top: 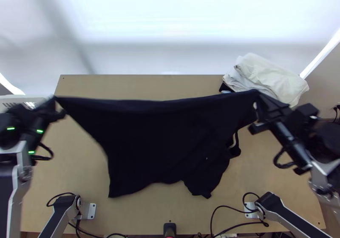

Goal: Fold the t-shirt

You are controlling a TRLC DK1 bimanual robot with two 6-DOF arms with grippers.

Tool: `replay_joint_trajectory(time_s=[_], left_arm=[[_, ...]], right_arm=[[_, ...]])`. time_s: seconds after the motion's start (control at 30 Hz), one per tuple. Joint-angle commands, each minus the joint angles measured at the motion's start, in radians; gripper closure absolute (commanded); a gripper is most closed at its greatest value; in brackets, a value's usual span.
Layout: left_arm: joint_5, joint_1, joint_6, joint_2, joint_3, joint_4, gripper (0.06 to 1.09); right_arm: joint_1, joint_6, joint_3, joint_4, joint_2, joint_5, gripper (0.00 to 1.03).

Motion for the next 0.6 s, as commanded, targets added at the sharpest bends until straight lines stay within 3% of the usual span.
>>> replay_joint_trajectory(time_s=[0.0, 0.27, 0.57], left_arm=[[0.013, -0.003, 0.027, 0.005, -0.150, 0.095, 1.05], [0.017, -0.011, 0.025, 0.349, -0.231, 0.351, 1.05], [0.053, -0.012, 0.007, 0.817, -0.023, 0.478, 1.05]], right_arm=[[-0.017, 0.025, -0.034, 0.103, 0.062, 0.007, 1.00], [-0.112, 0.169, -0.034, 0.329, 0.387, -0.046, 1.00], [-0.172, 0.238, 0.086, 0.437, 0.704, -0.062, 1.00]])
